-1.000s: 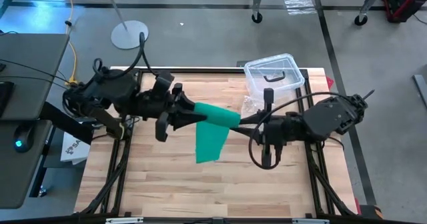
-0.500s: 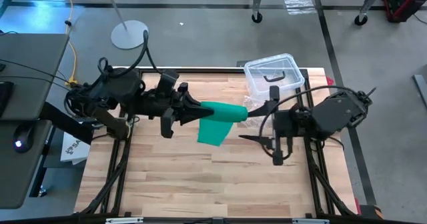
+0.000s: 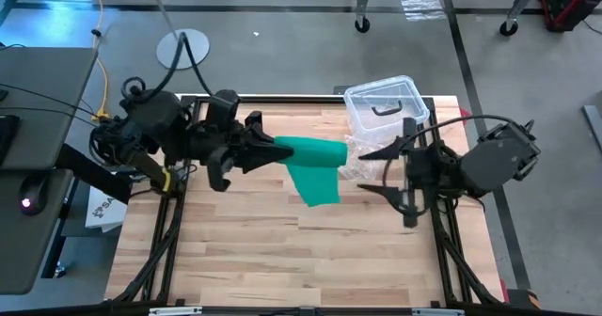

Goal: Roll bandage
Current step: Roll the green bandage

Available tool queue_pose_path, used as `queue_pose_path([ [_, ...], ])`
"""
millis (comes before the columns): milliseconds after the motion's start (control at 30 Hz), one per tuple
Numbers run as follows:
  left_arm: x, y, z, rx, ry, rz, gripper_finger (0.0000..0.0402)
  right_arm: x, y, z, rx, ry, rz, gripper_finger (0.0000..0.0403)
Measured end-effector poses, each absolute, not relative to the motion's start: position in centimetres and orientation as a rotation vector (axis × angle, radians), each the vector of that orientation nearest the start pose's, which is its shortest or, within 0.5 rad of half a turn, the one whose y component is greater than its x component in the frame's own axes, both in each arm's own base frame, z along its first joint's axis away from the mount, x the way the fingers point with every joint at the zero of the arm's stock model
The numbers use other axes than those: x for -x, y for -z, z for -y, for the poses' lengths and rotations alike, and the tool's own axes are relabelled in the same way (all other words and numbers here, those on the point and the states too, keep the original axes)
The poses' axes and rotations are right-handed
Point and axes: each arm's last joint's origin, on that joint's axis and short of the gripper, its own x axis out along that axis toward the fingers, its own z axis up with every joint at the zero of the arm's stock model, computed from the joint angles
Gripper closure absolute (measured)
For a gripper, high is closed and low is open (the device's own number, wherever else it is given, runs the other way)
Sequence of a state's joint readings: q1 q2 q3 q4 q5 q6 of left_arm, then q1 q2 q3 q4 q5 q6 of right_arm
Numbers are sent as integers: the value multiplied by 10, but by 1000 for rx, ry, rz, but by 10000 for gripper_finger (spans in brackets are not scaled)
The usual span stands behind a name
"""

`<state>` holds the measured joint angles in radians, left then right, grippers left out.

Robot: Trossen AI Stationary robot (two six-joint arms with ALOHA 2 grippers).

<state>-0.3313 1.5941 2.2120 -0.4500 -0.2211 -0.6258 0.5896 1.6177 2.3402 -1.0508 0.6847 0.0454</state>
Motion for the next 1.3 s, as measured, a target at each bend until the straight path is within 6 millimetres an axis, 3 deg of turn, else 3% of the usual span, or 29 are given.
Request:
queue_pose_path([
  [100,-272,-575,87,689,164,129,385,-243,-541,-132,167,223,-246,179],
  [267,-272,-575,87,707,164,128,385,-262,-543,-136,203,239,-185,179],
  [467,-272,-575,87,736,159,127,385,-251,-545,-143,342,260,-195,179],
  [667,-272,-575,86,755,141,129,385,-237,-560,-162,410,176,-87,179],
  [867,-272,-575,86,762,137,128,385,-244,-565,-168,406,188,-21,179],
  [1100,-278,-571,88,767,137,111,385,-264,-561,-163,388,187,3,179],
  [1300,-280,-570,89,766,134,108,385,-267,-563,-154,322,232,2,179],
])
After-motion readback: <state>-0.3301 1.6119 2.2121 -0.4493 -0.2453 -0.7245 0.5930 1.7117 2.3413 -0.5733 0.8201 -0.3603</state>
